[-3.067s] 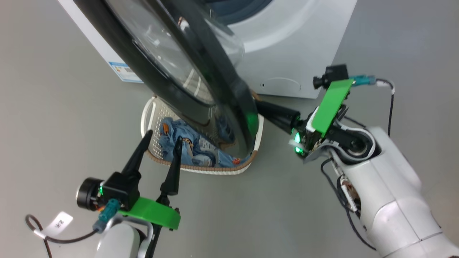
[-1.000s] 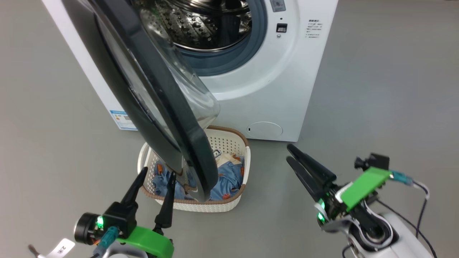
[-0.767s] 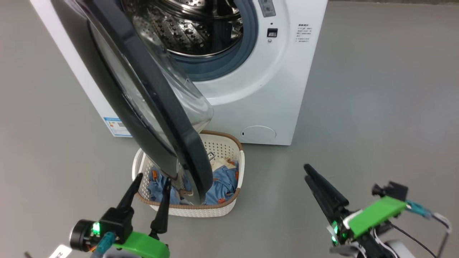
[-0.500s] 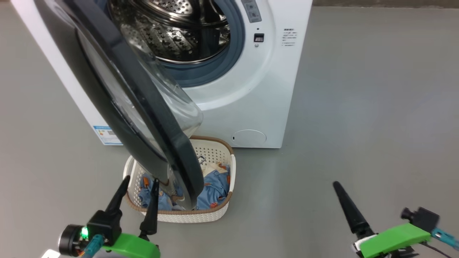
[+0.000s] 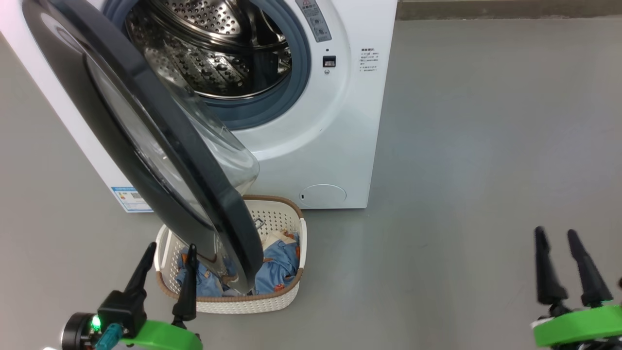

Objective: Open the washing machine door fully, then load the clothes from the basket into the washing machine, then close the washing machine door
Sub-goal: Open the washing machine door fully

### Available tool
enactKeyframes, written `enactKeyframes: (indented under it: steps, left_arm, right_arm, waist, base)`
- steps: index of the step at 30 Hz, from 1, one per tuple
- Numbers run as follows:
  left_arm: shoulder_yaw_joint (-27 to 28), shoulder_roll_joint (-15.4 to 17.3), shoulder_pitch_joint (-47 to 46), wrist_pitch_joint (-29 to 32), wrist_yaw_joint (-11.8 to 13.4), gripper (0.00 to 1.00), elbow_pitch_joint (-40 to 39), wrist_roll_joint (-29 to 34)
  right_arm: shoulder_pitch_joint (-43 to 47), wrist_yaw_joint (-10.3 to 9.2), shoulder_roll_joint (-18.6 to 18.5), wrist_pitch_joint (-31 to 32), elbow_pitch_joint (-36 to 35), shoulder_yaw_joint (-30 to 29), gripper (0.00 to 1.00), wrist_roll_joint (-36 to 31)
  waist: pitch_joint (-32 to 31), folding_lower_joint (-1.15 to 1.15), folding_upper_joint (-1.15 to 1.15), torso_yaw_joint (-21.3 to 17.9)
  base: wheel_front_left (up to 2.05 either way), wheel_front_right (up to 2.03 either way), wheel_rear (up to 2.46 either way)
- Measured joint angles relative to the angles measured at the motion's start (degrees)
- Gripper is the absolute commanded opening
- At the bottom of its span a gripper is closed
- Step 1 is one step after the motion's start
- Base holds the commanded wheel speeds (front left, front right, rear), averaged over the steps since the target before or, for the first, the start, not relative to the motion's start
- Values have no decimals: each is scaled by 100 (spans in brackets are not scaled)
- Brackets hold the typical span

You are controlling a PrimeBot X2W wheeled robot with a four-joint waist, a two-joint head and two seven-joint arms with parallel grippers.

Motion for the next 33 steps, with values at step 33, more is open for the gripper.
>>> enactKeyframes:
  steps: [33]
  left_arm:
    - [162, 0, 90, 0, -12, 100, 40, 0]
  right_arm:
    - [581, 1, 896, -18, -532, 130, 100, -2579]
  waist:
    - [-23, 0, 0, 12]
  base:
    - [0, 0, 0]
